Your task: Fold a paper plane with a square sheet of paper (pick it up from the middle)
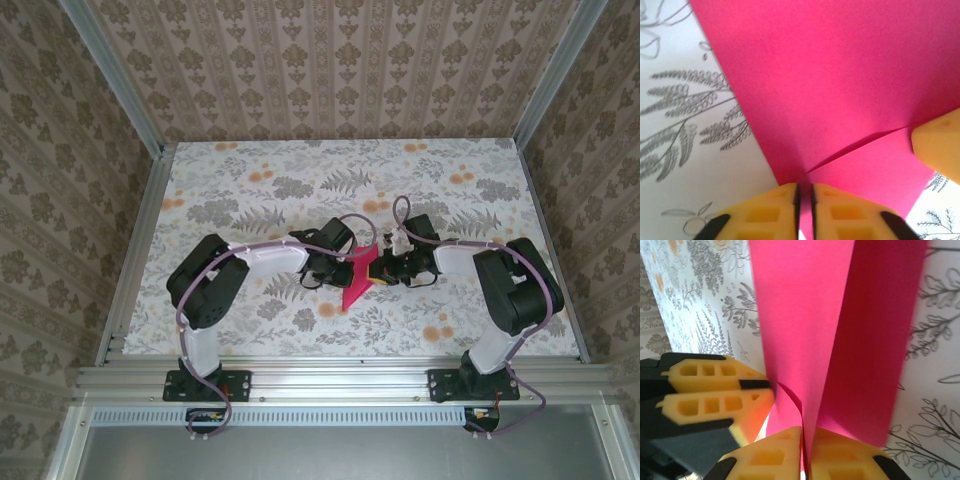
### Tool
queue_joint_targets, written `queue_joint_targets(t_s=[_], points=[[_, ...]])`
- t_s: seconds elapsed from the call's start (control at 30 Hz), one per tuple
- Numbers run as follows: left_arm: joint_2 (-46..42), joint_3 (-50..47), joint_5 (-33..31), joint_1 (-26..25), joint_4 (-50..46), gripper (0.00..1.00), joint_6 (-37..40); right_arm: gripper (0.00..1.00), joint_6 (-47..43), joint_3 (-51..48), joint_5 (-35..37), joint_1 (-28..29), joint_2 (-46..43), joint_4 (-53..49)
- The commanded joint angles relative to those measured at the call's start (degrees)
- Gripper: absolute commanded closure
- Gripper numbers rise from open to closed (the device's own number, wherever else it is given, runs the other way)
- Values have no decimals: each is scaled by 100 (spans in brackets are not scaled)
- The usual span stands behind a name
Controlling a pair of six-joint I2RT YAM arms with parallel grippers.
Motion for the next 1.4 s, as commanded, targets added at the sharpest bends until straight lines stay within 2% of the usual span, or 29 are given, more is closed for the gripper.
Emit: queue_joint_targets(t_s=[0.0,0.17,0.43,0.77,1.03,1.37], points=[[-535,-113,-258,-138,-105,72,-4,91,251,46,314,87,-235,-311],[-890,-157,-774,-592,-359,59,-26,91,645,-71,623,195,-573,-345],[-856,-143,-1577,-1300,-432,54,-118,91,1382,-431,812,259,-925,-6],[-300,233,-2249,-1650,-681,52,-101,91,1619,-473,829,293,-975,117],[-307,242,-2684,-1680,-768,50,-163,90,1627,-359,632,321,-976,176],[-83,423,-2761,-1715,-935,53,-39,86,1739,-237,549,381,-923,241]])
